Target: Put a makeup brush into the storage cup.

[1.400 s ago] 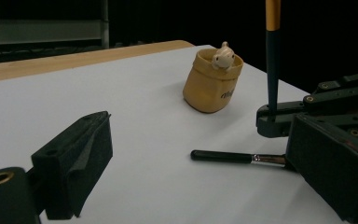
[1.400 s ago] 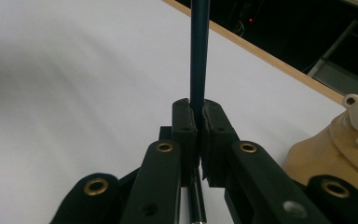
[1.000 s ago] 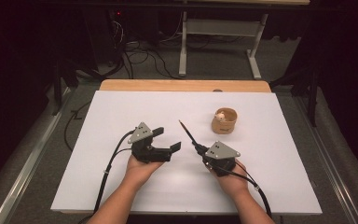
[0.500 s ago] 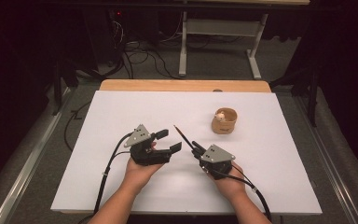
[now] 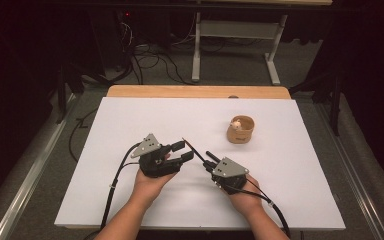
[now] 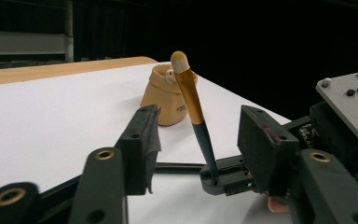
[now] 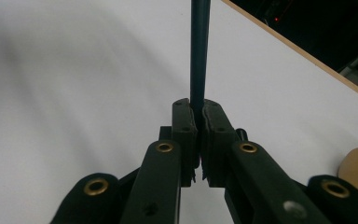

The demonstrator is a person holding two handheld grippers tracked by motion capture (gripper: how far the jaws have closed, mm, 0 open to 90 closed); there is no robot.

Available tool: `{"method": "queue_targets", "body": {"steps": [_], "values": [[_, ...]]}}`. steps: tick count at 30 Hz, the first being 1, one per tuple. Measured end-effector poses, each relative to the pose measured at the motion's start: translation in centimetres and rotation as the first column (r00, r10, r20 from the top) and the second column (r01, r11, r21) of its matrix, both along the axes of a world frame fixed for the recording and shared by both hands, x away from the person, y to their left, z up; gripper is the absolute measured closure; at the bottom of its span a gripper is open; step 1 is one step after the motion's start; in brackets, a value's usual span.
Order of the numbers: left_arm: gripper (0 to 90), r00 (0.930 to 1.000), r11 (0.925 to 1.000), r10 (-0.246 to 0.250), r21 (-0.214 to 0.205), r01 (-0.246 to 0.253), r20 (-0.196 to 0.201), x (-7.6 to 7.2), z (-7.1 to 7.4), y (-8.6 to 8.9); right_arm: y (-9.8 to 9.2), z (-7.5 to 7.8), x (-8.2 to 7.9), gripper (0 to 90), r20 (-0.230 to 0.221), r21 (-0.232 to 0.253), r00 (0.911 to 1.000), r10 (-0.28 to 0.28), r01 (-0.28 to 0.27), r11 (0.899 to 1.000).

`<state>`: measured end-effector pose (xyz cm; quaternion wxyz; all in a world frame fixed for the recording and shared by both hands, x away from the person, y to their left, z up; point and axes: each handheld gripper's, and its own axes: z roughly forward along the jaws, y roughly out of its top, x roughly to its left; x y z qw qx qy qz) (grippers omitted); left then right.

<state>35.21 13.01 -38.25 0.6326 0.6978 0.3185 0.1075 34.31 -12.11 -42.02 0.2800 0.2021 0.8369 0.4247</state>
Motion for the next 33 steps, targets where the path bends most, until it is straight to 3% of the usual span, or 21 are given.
{"method": "queue_targets", "body": {"steps": [19, 33], "values": [[76.7, 1.0, 0.9999, -0.001, -0.011, 0.001, 0.009, 0.02, -0.1, 0.26, 0.39, -0.19, -0.21, 87.5, 0.015, -0.029, 0.9996, 0.022, -0.021, 0.999], [83.3, 0.9969, 0.996, -0.075, -0.048, 0.076, 0.024, -0.03, -0.19, 0.2, 0.46, -0.34, -0.15, 87.1, 0.026, -0.041, 0.9994, 0.021, -0.02, 0.999]]}}
